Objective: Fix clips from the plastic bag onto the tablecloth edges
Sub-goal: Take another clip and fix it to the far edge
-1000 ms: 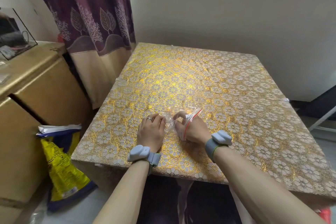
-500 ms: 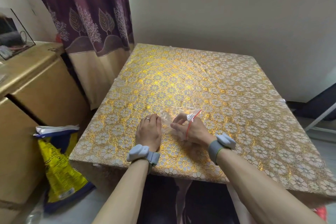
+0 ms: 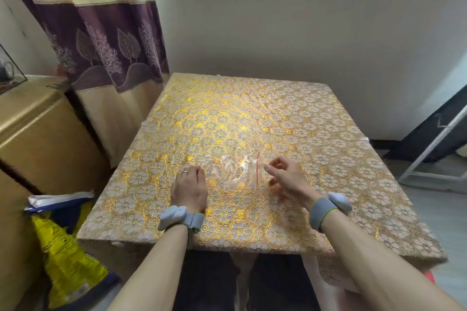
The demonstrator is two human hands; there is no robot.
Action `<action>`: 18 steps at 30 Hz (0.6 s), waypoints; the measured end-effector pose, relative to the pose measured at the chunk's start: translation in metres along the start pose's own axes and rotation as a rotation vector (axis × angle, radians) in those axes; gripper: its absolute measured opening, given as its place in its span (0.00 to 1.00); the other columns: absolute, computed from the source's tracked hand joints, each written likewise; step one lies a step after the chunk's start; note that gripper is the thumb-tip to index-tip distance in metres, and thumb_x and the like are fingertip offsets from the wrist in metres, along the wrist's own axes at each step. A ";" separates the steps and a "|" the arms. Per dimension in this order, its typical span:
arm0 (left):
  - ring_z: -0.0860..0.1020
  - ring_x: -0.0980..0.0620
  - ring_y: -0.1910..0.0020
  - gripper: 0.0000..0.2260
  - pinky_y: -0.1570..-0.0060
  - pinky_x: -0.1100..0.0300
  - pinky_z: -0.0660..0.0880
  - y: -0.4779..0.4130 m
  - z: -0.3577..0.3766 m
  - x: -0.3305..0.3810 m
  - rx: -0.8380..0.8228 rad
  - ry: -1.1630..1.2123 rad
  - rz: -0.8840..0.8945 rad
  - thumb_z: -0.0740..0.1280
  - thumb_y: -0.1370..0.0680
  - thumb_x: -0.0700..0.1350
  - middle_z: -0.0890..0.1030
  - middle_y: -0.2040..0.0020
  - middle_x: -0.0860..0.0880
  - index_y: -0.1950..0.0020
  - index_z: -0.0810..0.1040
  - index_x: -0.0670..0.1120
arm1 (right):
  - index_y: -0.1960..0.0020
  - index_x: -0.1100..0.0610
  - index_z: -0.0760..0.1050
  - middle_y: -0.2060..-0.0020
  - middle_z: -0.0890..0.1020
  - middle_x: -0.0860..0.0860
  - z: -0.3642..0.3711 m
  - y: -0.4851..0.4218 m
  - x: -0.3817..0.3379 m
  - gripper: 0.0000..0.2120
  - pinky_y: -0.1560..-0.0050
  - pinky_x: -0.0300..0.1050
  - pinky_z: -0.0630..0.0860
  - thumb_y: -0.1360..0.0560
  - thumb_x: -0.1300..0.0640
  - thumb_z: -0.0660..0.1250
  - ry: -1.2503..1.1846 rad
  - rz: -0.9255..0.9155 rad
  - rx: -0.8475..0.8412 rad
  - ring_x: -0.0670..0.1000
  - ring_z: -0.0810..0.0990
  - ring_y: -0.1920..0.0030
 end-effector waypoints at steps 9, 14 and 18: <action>0.74 0.47 0.44 0.16 0.45 0.49 0.73 -0.024 -0.012 0.045 0.002 0.154 -0.038 0.61 0.22 0.56 0.77 0.43 0.49 0.36 0.71 0.52 | 0.44 0.60 0.77 0.47 0.80 0.57 -0.074 0.016 0.025 0.11 0.63 0.42 0.72 0.23 0.56 0.69 -0.543 0.188 0.189 0.51 0.77 0.55; 0.75 0.53 0.42 0.17 0.41 0.53 0.71 -0.019 0.006 0.140 -0.250 0.338 0.231 0.66 0.23 0.54 0.79 0.43 0.52 0.36 0.74 0.50 | 0.52 0.60 0.79 0.50 0.75 0.53 -0.049 0.027 -0.005 0.08 0.63 0.39 0.67 0.24 0.56 0.68 -0.874 0.197 0.026 0.49 0.71 0.57; 0.77 0.53 0.44 0.16 0.44 0.57 0.72 -0.007 0.021 0.186 -0.454 0.531 0.248 0.69 0.23 0.52 0.81 0.42 0.50 0.37 0.78 0.49 | 0.57 0.59 0.85 0.46 0.74 0.53 -0.031 0.030 -0.014 0.10 0.61 0.40 0.67 0.31 0.53 0.71 -0.968 0.199 -0.062 0.48 0.71 0.56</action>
Point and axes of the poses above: each hand's wrist, its own y-axis away from the middle knuckle, its own z-axis out of the palm, x = y × z, the point moved 10 cm from there along -y, towards the middle knuckle
